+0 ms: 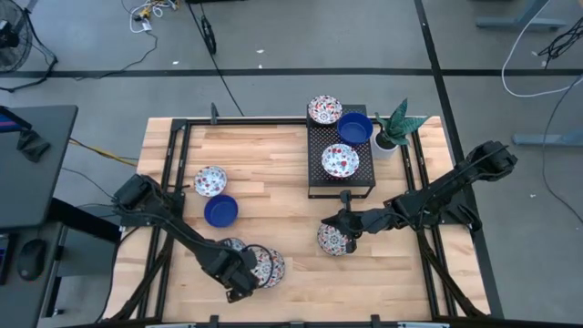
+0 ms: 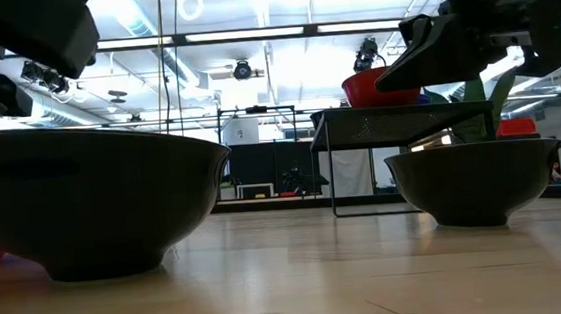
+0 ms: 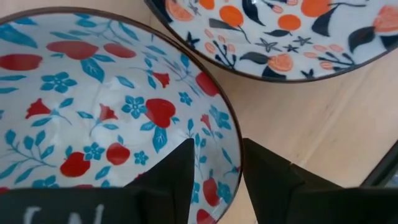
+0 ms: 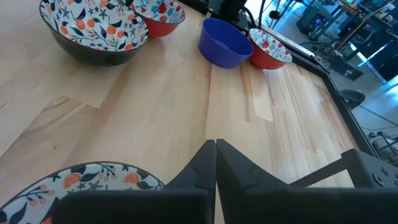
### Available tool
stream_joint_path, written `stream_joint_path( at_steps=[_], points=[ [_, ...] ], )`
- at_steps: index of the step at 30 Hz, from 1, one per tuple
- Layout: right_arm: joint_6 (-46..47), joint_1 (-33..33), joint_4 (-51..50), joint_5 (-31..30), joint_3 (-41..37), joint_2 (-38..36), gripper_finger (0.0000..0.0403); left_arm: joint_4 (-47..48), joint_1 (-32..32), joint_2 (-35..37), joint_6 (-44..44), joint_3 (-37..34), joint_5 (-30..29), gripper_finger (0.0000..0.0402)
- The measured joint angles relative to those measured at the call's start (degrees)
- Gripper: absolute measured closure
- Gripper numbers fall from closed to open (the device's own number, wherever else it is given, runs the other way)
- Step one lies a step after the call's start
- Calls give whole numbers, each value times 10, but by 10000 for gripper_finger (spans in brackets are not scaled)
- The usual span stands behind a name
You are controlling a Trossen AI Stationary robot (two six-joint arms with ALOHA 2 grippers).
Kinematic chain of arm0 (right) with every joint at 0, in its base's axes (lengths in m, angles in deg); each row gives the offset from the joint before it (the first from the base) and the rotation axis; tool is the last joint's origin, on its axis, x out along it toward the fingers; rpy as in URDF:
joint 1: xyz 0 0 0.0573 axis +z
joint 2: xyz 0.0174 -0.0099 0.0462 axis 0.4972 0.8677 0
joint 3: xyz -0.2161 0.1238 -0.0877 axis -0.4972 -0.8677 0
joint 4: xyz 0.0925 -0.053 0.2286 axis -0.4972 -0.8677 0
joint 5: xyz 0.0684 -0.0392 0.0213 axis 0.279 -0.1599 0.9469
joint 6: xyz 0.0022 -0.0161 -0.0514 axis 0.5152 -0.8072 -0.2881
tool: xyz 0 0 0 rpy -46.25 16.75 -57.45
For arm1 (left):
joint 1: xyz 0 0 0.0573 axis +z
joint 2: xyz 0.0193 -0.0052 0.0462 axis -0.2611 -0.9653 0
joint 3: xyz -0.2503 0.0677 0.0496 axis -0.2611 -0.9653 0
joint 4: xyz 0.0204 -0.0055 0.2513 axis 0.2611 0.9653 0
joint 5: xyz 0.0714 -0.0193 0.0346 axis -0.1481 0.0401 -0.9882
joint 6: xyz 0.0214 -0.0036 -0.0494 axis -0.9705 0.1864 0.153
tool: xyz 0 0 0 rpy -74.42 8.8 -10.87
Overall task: Pick & Place Mini bowls
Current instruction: Stack the bottom red patterned bowl on top of the other red bowl on the shelf
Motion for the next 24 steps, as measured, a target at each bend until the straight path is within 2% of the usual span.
stream_joint_path(
  at_steps=[10, 18, 21, 24],
  points=[
    [0, 0, 0, 0, 0, 0, 392, 6, 0, 1, -1, 8, 1, 291],
    [0, 0, 0, 0, 0, 0, 392, 16, 0, 6, -17, 11, -5, 376],
    [0, 0, 0, 0, 0, 0, 392, 21, 0, 6, -19, 12, -5, 377],
    [0, 0, 0, 0, 0, 0, 392, 64, -1, 5, -24, 32, -12, 380]
  ],
)
